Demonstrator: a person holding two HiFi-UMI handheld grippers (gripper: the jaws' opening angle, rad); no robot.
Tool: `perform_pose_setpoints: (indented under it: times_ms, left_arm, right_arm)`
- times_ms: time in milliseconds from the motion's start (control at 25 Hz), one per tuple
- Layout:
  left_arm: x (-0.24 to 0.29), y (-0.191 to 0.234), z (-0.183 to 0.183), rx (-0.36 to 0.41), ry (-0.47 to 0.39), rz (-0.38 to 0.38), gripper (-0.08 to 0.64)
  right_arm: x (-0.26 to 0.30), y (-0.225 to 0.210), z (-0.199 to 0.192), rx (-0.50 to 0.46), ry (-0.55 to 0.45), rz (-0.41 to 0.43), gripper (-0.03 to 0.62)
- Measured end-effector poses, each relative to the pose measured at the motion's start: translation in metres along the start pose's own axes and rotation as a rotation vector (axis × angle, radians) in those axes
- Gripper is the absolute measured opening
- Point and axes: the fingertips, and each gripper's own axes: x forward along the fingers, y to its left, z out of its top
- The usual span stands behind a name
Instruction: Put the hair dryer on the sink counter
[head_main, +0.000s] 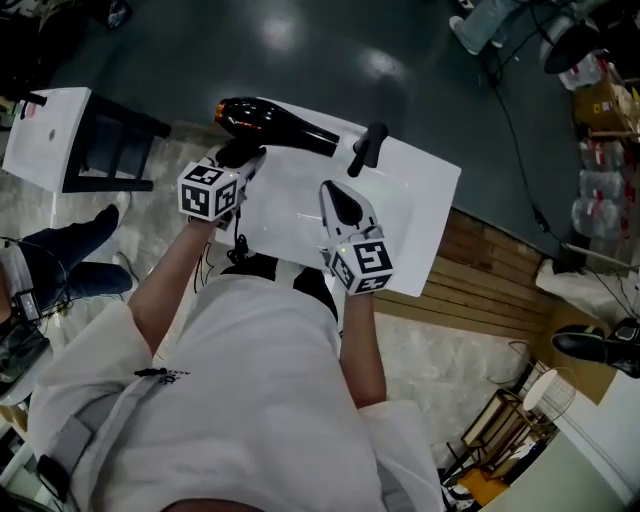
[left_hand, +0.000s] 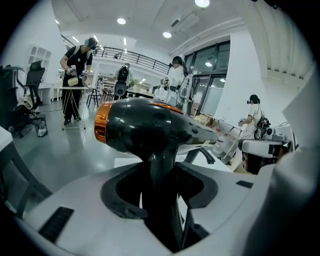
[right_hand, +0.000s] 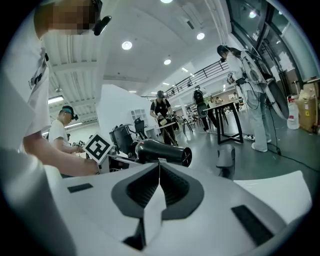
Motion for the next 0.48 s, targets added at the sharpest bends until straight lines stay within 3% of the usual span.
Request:
perform_pose_setpoints:
  times_ms: [480]
  left_arm:
    - [0.050, 0.022, -0.024, -0.048, 0.093, -0.020, 0.181]
  right_arm:
    - [0.026, -0.018, -0.015, 0.024, 0.057, -0.035, 0.009]
